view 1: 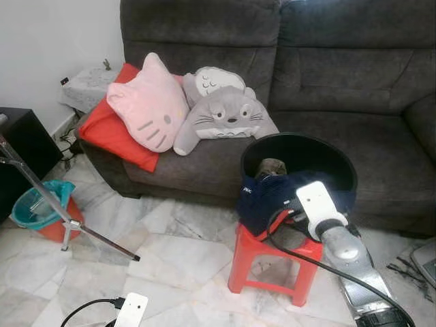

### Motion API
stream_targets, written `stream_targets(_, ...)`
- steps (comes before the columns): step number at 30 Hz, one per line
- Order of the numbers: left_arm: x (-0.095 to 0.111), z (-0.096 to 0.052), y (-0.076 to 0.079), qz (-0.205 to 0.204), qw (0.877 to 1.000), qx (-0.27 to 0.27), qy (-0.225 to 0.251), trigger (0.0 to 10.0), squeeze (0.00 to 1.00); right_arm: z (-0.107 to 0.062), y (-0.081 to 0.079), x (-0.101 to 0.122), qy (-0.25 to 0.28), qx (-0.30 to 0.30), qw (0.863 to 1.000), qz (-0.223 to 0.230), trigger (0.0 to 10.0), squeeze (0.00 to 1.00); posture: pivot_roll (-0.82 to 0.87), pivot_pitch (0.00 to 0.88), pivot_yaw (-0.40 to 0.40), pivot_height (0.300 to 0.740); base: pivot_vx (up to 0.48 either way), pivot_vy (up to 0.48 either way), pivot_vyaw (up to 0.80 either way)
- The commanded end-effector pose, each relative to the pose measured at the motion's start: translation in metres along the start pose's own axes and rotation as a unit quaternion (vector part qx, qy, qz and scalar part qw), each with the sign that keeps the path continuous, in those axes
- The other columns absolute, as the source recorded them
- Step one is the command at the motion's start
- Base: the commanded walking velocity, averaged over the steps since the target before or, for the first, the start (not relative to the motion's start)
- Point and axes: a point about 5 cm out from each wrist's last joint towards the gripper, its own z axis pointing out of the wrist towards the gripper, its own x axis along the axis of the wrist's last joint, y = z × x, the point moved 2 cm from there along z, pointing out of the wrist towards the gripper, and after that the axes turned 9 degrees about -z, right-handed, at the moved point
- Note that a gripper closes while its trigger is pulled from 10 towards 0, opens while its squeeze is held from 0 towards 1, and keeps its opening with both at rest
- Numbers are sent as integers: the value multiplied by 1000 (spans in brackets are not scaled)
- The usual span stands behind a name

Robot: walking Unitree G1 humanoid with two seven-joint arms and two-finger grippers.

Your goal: Hang hanger

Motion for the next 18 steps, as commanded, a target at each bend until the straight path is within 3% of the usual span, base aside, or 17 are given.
stream_targets(1,-2,0,-3,10,1000,4,-2,10000,0,3,-2,4,11,11,1000,-2,10000,0,-34,0,67,740,0,0,0)
stream_targets(4,-2,0,-3,10,1000,4,-2,10000,0,5,-5,-7,-25,21,999,-8,10000,0,-34,0,66,740,0,0,0)
stream_targets(9,-2,0,-3,11,1000,4,-2,10000,0,7,-11,-11,-40,36,999,1,10000,0,-33,0,68,740,0,0,0)
stream_targets(18,-2,0,-3,11,1000,5,-2,10000,0,14,-10,-1,-21,31,999,7,10000,0,-32,0,70,740,0,0,0)
